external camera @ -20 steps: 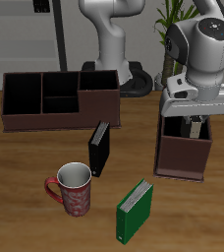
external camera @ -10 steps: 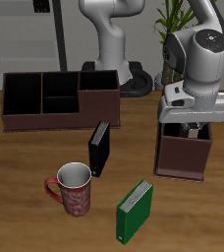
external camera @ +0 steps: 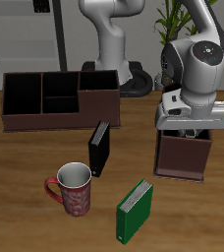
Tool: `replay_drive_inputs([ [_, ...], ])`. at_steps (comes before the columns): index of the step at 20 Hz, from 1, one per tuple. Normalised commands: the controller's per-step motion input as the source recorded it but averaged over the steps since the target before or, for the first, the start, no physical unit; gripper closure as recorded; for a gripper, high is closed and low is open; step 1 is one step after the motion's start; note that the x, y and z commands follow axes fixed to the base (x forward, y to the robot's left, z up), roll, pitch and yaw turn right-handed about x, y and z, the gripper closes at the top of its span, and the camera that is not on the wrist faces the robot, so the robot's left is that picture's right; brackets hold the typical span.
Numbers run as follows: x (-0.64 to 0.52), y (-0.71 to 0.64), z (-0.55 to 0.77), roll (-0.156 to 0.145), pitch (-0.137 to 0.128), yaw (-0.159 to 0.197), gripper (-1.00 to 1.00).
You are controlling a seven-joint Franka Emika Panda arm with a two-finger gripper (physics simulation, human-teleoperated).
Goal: Place the yellow book into the left desk caddy's right compartment
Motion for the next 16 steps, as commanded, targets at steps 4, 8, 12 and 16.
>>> replay_drive_inputs([
  [4,0.05,-0.01,-0.04,-0.008,0.022,-0.011,-1.0],
  [8,0.0,0.02,0.09,0.006,-0.01,0.015,-1.0],
  [12,-0.02,-0.03,0.15,-0.001,-0.014,-0.006,-1.0],
  [16,-0.09,-0.06,0.22,0.01,-0.029,0.019,-1.0],
])
